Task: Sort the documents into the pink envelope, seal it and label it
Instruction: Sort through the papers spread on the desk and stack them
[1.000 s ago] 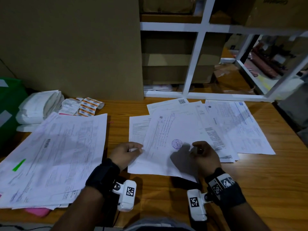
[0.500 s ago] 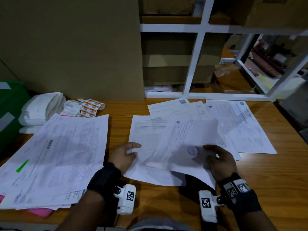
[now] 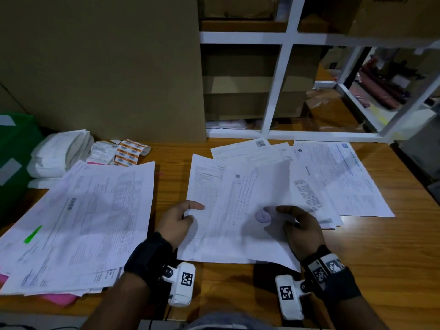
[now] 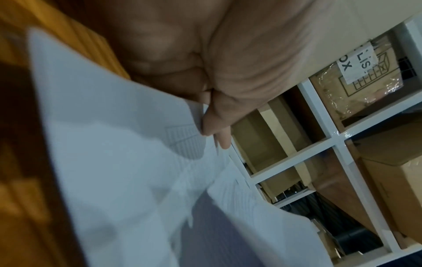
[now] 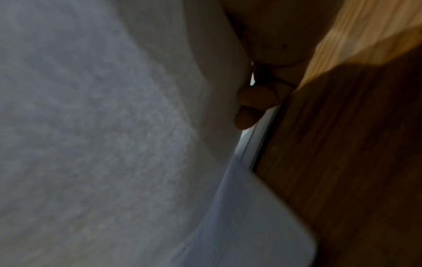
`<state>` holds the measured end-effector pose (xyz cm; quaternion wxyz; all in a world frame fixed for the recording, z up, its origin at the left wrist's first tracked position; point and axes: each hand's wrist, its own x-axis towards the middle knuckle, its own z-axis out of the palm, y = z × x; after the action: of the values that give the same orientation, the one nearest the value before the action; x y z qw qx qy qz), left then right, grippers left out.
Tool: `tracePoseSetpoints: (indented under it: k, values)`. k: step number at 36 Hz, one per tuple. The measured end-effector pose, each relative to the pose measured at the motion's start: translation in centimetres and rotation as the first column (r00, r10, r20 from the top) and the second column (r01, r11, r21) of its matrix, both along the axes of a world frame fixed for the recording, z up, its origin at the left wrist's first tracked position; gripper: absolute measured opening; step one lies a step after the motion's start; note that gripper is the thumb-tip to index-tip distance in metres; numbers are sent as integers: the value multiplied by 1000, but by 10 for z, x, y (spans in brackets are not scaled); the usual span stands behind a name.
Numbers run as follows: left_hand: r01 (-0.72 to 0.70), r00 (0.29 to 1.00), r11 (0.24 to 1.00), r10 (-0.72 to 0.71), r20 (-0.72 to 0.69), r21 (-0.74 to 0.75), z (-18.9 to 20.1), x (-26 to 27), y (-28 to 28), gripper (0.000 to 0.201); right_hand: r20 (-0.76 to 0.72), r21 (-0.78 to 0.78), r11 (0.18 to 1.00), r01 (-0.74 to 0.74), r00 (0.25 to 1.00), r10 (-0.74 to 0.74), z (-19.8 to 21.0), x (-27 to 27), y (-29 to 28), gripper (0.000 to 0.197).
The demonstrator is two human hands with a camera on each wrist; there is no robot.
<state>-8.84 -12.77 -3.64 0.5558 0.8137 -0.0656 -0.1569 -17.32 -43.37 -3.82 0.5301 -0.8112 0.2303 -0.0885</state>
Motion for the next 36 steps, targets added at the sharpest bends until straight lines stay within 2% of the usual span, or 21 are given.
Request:
tracePoseSetpoints:
  k: [4,7,10,13,15,17,18,20,24,27,30,31,33,36]
  values:
    - [36,999,988,-36,4,-151,6,-3,-7,34,4,29,998,-56,998,56,-3,9,21,41]
    - [97,994,963,-105,-19,-252,11,-9,-8,39,42,53,996,-71,997,69,5,15,40,40]
    - [132,991,976,-129,29,-173,13,-13,-4,50,34,113,989,-94,995,91,7,15,53,39]
    - [125,988,988,-116,103,-86,21,-13,4,49,88,267,955,-131,990,112,17,14,68,26]
    - [110,985,991,-98,143,-80,31,-14,14,47,128,197,961,-195,977,172,26,19,73,25]
    - [71,984,993,-55,167,-94,42,-15,28,45,104,-5,949,-315,944,313,33,31,76,23]
    - [49,983,993,-30,179,-105,47,-16,37,44,79,-49,929,-367,926,369,37,36,80,23]
    - [-4,980,994,25,198,-107,56,-19,58,42,85,-12,896,-443,893,443,37,47,91,29]
    - [-148,958,988,153,244,-38,67,-25,110,32,238,71,802,-593,791,564,39,69,135,34]
    - [-328,913,942,298,277,70,74,-35,152,21,184,83,763,-641,763,620,31,91,173,37]
    - [-505,837,801,363,410,323,80,-49,186,19,135,80,726,-683,729,671,25,104,212,39]
    - [-534,825,754,366,430,383,82,-54,193,20,96,78,710,-700,714,693,21,108,223,37]
    - [-552,821,707,370,434,442,86,-62,202,21,12,84,672,-736,675,738,16,111,240,34]
    - [-547,823,702,353,445,456,86,-67,201,22,-32,72,665,-744,664,747,12,111,257,30]
